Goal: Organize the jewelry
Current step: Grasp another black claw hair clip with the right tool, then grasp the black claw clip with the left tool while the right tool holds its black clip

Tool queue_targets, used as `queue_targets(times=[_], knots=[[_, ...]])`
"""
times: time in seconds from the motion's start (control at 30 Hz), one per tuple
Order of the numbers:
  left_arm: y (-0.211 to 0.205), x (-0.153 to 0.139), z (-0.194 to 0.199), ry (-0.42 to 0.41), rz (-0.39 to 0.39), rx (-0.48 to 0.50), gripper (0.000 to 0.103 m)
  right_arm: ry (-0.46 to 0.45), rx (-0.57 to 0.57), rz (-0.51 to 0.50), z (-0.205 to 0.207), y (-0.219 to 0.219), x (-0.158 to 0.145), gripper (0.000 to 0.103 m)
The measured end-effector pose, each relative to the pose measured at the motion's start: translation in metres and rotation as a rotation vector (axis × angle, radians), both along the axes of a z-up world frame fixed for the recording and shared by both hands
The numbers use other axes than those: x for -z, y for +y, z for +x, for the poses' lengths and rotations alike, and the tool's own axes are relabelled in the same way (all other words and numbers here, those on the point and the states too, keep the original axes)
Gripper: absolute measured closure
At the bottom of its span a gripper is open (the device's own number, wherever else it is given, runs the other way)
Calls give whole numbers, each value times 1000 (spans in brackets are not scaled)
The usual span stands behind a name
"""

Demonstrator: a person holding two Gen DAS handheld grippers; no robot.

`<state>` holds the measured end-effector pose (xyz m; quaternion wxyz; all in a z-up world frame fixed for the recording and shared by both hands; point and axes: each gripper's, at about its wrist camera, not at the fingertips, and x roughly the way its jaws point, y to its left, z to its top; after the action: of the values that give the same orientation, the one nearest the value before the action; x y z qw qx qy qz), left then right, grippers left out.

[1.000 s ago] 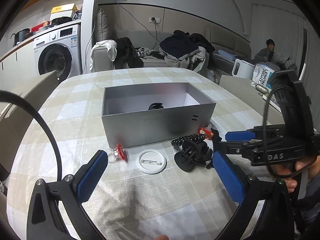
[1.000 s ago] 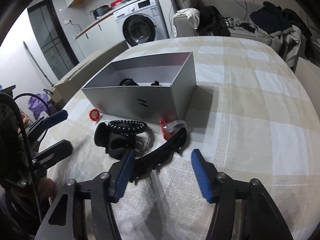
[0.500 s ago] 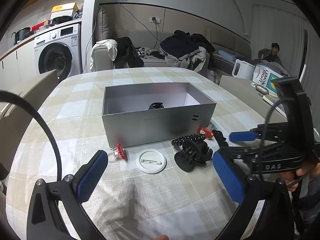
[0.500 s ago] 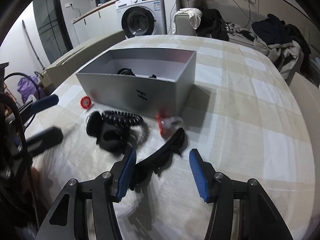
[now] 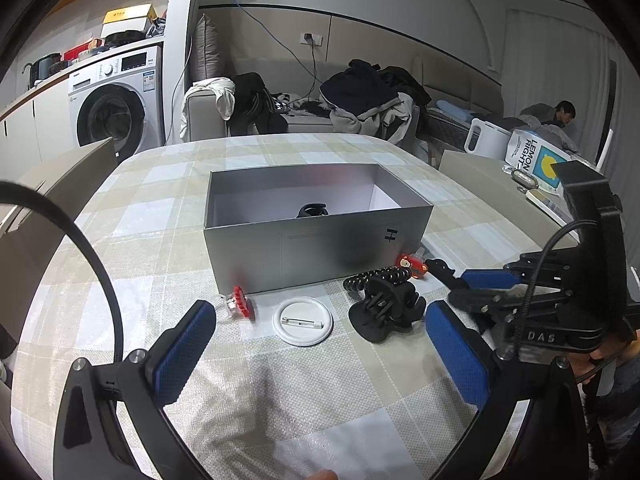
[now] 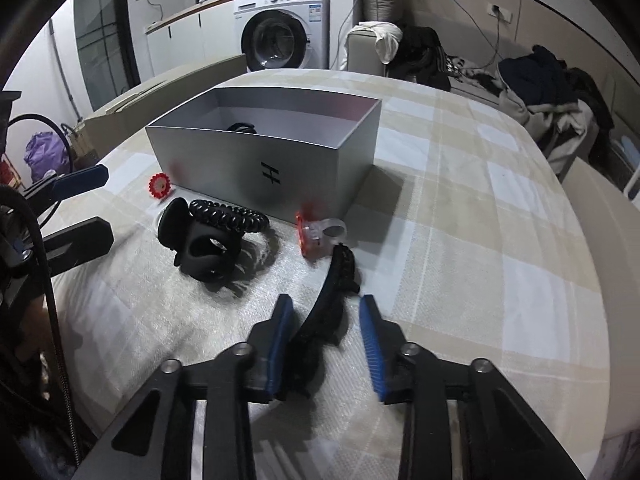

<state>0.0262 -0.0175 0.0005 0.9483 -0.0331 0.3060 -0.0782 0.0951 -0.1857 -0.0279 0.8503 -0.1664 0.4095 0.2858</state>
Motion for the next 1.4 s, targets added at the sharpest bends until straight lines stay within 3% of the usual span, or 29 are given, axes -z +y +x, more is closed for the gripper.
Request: queue_targets(times=[0.03, 0.13, 0.23, 0.4, 0.43, 0.47, 0.57, 0.63, 0.9, 0.97, 1.0, 1.17, 1.4], knots=[[0, 0, 0, 1, 0, 1, 1, -3, 6, 0, 0, -3, 0, 84], [-3, 0, 0, 6, 5, 3, 1, 4, 25, 40, 0, -14, -1, 85], [-8, 0, 1, 22, -1, 21, 1, 55, 57, 174, 4, -31, -6, 85], [-20, 3, 8, 65, -7, 49, 1, 44, 82, 345, 7, -50, -22, 85], [-23, 4, 11, 79, 5, 52, 3, 45, 79, 357, 6, -50, -24, 85], [-26, 5, 14, 92, 12, 59, 12, 45, 75, 369, 6, -49, -24, 85], [-32, 10, 20, 139, 19, 95, 39, 47, 66, 367, 6, -45, -24, 85], [-34, 13, 23, 155, 10, 111, 45, 54, 56, 368, 4, -43, -23, 85], [-41, 15, 30, 182, 26, 122, 47, 54, 29, 362, -1, -38, -22, 85], [-42, 15, 29, 189, 12, 148, 61, 54, 28, 363, -2, -39, -22, 85], [-41, 15, 27, 186, 8, 155, 62, 54, 28, 364, -2, -39, -22, 85], [-41, 11, 14, 157, 5, 199, 63, 57, 26, 365, -2, -39, -21, 85], [-33, 2, -6, 97, 10, 181, 63, 55, 18, 385, -5, -41, -24, 85]])
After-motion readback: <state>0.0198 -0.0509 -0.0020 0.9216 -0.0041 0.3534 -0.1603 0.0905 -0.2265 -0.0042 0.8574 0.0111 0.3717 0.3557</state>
